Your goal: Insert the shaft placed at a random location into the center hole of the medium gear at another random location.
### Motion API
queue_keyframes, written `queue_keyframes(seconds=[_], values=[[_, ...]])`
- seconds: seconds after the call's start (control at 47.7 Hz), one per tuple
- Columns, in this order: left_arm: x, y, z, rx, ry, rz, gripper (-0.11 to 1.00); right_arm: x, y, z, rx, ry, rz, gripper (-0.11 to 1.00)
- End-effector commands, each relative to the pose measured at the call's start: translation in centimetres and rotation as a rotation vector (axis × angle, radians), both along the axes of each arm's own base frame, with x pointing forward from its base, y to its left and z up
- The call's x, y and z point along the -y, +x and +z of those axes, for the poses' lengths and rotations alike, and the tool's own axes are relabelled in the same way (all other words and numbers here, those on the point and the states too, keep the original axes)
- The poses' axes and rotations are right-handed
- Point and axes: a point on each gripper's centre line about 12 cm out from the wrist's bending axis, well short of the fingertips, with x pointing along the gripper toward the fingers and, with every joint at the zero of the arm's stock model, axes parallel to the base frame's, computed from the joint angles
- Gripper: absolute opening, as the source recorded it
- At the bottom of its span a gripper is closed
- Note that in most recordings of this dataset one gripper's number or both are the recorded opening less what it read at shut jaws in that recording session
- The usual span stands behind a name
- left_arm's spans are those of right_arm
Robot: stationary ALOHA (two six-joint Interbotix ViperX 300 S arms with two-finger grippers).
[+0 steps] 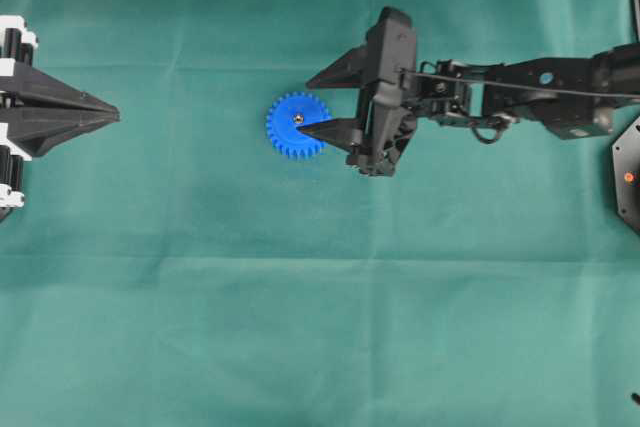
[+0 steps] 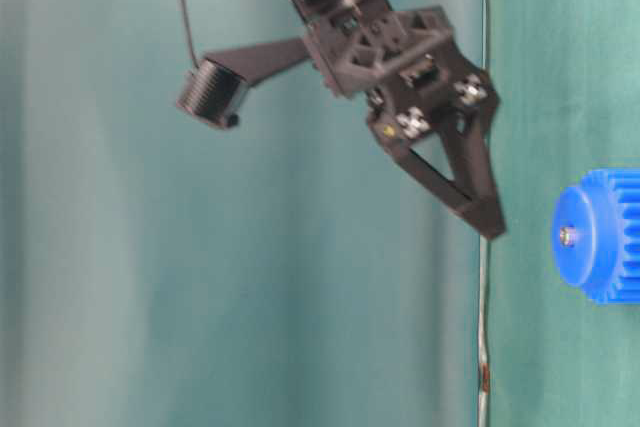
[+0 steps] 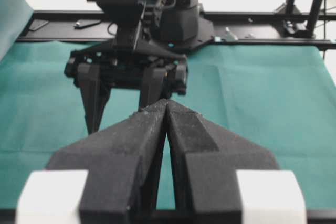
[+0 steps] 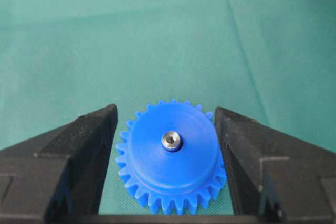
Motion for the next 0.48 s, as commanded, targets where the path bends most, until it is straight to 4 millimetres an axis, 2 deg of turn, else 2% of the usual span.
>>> queue_keyframes(seconds=[0.0, 0.231, 0.461], values=[[0.0, 0.3, 0.8, 0.020, 0.002, 0.001, 0.02, -0.1, -0.4, 2.2, 0.058, -0.014, 0.005, 0.72], [0.0, 0.3, 0.8, 0.018, 0.000, 0.001, 0.02, -0.4, -1.7, 3.4, 0.077, -0.016, 0.008, 0.72], [0.0, 0.3, 0.8, 0.018, 0.000, 0.001, 0.02, -0.8, -3.1, 3.2, 0.053, -0.011, 0.014, 0.72]])
